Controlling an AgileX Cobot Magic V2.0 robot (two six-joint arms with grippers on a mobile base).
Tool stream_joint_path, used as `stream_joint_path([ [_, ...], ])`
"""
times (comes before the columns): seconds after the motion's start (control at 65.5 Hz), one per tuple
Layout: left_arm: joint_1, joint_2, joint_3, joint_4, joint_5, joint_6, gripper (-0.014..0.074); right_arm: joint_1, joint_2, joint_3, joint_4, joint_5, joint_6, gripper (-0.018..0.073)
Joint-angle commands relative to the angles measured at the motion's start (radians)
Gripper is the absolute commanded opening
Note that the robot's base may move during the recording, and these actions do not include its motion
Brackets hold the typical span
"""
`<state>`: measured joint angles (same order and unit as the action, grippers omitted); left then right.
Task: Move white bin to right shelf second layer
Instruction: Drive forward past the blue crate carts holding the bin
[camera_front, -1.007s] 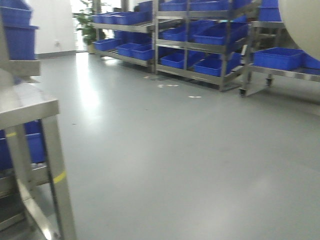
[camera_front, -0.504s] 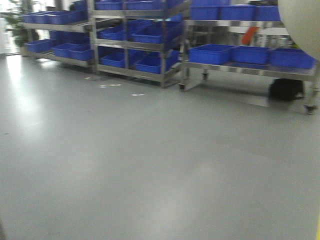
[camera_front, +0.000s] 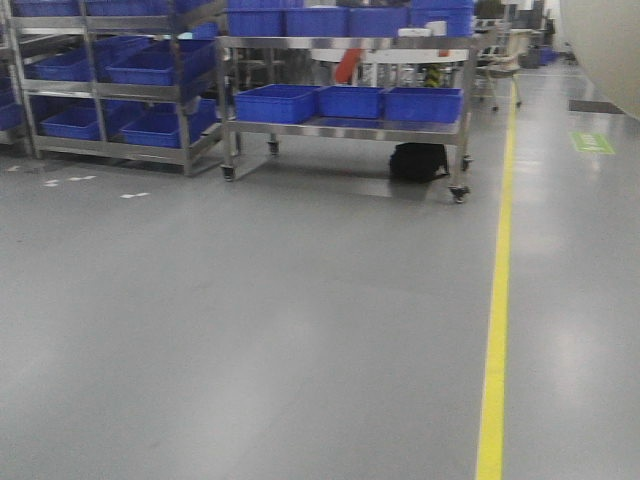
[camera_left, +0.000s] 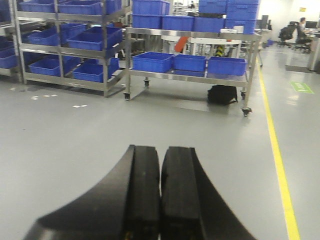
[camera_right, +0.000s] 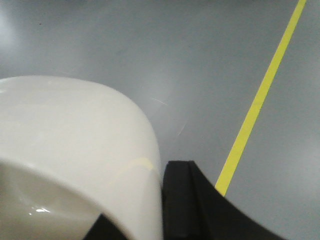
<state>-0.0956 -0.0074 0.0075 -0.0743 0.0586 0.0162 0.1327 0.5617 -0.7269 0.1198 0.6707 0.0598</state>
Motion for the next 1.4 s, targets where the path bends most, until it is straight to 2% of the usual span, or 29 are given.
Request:
stream_joint_path([
  [0.0, -0.006, -0.003, 0.037, -0.009, -0.086, -0.01, 0.0085, -0.006, 0.008, -0.029, 0.008, -0.091, -0.004, 0.0055],
  [1.389, -0.006, -0.003, 0.037, -0.009, -0.086, -0.01, 0.0085, -0.006, 0.008, -0.029, 0.008, -0.091, -0.004, 0.0055],
])
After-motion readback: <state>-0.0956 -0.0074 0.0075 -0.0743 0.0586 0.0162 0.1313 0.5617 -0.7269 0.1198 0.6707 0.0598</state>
